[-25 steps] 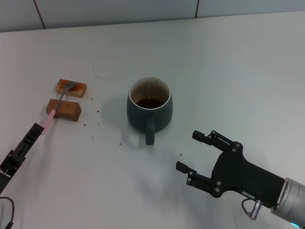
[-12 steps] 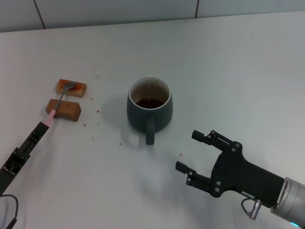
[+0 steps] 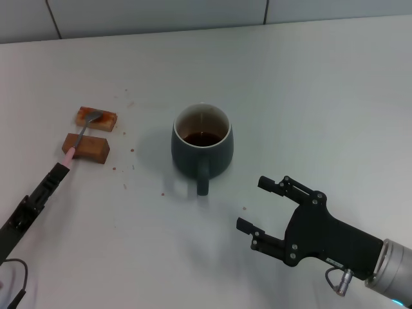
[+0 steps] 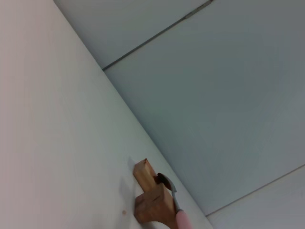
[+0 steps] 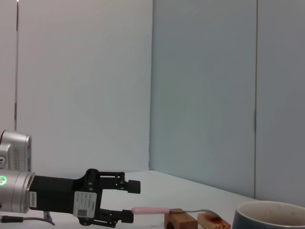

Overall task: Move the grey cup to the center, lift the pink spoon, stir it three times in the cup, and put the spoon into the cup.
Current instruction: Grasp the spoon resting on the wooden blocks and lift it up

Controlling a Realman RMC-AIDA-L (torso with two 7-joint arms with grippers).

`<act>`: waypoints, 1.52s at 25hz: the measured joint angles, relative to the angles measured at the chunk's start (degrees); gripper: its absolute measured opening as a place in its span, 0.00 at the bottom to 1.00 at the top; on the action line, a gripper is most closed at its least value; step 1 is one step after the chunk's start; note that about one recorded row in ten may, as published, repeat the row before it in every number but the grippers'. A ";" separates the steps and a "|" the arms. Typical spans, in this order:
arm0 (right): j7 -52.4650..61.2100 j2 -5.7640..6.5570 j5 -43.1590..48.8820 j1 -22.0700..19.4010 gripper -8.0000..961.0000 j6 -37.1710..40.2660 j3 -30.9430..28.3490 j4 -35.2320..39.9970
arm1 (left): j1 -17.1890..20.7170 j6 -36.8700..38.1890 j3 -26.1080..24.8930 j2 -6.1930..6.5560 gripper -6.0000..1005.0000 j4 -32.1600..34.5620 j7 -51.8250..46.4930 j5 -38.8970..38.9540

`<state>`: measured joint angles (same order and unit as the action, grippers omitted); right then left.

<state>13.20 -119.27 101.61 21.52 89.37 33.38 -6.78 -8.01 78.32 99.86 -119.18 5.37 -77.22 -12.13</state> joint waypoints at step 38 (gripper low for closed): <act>1.86 0.00 -0.01 0.07 0.79 -2.28 -0.10 0.15 | -3.90 -4.08 0.16 0.00 0.73 0.44 -3.85 -0.71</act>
<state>15.06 -119.27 101.60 21.59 87.09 33.28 -6.63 -11.90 74.24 100.02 -119.17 5.80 -81.06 -12.84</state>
